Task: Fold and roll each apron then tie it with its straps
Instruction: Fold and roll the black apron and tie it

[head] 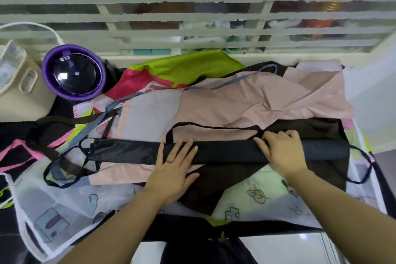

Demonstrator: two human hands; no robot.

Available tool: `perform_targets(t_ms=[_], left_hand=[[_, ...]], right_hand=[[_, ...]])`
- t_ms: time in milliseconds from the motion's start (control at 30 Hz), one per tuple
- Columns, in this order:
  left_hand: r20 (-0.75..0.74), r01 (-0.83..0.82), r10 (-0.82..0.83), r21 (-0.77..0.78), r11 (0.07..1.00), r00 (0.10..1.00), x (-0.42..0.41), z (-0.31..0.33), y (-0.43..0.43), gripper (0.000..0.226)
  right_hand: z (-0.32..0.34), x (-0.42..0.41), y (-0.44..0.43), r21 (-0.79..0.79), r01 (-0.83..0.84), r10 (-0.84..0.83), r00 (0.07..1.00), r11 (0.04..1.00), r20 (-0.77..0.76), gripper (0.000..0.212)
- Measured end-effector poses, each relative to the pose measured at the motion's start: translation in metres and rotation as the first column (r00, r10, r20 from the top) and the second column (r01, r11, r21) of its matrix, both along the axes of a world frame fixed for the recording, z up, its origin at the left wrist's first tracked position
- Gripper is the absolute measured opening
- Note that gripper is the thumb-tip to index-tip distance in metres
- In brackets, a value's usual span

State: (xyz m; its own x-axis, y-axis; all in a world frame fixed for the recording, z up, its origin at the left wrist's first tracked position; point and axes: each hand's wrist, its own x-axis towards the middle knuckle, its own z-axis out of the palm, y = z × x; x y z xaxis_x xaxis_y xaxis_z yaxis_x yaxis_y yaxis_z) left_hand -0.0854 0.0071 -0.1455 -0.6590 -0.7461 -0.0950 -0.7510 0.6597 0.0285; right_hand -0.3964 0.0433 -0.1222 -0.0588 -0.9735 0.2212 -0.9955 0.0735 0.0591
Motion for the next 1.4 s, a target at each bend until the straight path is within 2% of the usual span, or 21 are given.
perform_targets(t_ms=[100, 167, 300, 367, 433, 500, 533, 600, 733, 800, 867, 933, 1000, 1100, 1167, 1233, 1267, 1400], left_hand=[[-0.004, -0.007, 0.007, 0.022, 1.000, 1.000, -0.001, 0.002, 0.000, 0.065], [0.005, -0.010, 0.010, 0.028, 1.000, 1.000, 0.000, 0.002, 0.000, 0.066], [-0.014, -0.020, 0.021, 0.038, 0.999, 1.000, 0.000, 0.002, 0.000, 0.064], [-0.033, -0.029, 0.031, 0.053, 0.998, 0.999, 0.000, 0.003, -0.001, 0.062], [-0.030, -0.034, 0.036, 0.067, 0.997, 0.999, -0.002, 0.008, -0.001, 0.061], [-0.031, -0.034, 0.036, 0.066, 0.997, 0.999, -0.004, 0.012, 0.000, 0.061], [-0.045, -0.029, 0.031, 0.059, 0.998, 0.998, -0.006, 0.014, 0.000, 0.060], [-0.084, -0.031, 0.034, 0.045, 0.999, 0.996, -0.012, 0.018, 0.000, 0.054], [-0.087, -0.077, 0.080, 0.032, 0.996, 0.993, -0.028, 0.024, -0.005, 0.044], [-0.014, -0.120, 0.123, 0.126, 0.985, 0.992, -0.038, 0.033, -0.005, 0.052], [0.078, -0.175, 0.165, 0.150, 0.973, 0.983, -0.046, 0.038, -0.006, 0.065], [0.162, -0.204, 0.177, 0.166, 0.965, 0.971, -0.055, 0.041, -0.006, 0.070], [0.180, -0.202, 0.172, 0.168, 0.965, 0.969, -0.060, 0.045, -0.005, 0.074], [0.088, -0.215, 0.201, 0.203, 0.955, 0.976, -0.064, 0.053, -0.006, 0.062], [-0.103, -0.182, 0.225, 0.315, 0.931, 0.969, -0.064, 0.066, -0.015, 0.043], [-0.295, -0.006, 0.142, 0.417, 0.909, 0.945, -0.063, 0.089, -0.027, 0.035], [-0.345, 0.072, 0.104, 0.461, 0.885, 0.933, -0.063, 0.107, -0.033, 0.035], [-0.380, 0.238, 0.009, 0.598, 0.766, 0.925, -0.051, 0.202, -0.059, 0.028]], right_hand=[[-0.002, -0.024, 0.000, 0.054, 0.046, -0.046, 0.999, 0.997, -0.008, 0.048], [-0.007, -0.033, 0.002, 0.026, 0.043, -0.043, 0.999, 0.999, -0.002, 0.048], [-0.015, -0.038, 0.005, 0.022, 0.071, -0.073, 0.993, 0.997, 0.098, 0.038], [-0.012, -0.038, 0.009, -0.041, 0.117, -0.113, 0.989, 0.992, 0.100, 0.030], [-0.002, -0.027, 0.013, -0.159, 0.041, -0.020, 0.991, 0.986, 0.133, 0.023], [0.006, 0.004, 0.015, -0.198, -0.161, 0.207, 0.950, 0.967, 0.235, 0.025], [0.006, 0.022, 0.015, -0.173, -0.259, 0.299, 0.914, 0.950, 0.275, 0.025], [0.000, 0.053, 0.013, -0.061, -0.371, 0.371, 0.878, 0.927, 0.302, 0.030], [0.003, 0.069, 0.002, 0.131, -0.404, 0.354, 0.888, 0.905, 0.295, 0.053], [0.005, 0.070, -0.002, 0.160, -0.417, 0.372, 0.894, 0.895, 0.248, 0.059], [0.007, 0.073, -0.005, 0.186, -0.393, 0.358, 0.913, 0.901, 0.196, 0.066], [0.014, 0.076, -0.009, 0.211, -0.345, 0.303, 0.931, 0.915, 0.204, 0.060], [0.032, 0.080, -0.015, 0.286, -0.305, 0.236, 0.939, 0.908, 0.251, 0.042], [0.064, 0.083, -0.028, 0.374, -0.247, 0.175, 0.960, 0.894, 0.217, 0.034], [0.091, 0.082, -0.038, 0.443, -0.252, 0.212, 0.967, 0.861, 0.138, 0.026], [0.119, 0.078, -0.046, 0.498, -0.263, 0.198, 0.964, 0.826, 0.180, 0.023], [0.134, 0.075, -0.049, 0.506, -0.282, 0.196, 0.956, 0.815, 0.218, 0.024], [0.213, 0.061, -0.056, 0.533, -0.369, 0.188, 0.912, 0.762, 0.363, 0.018]])
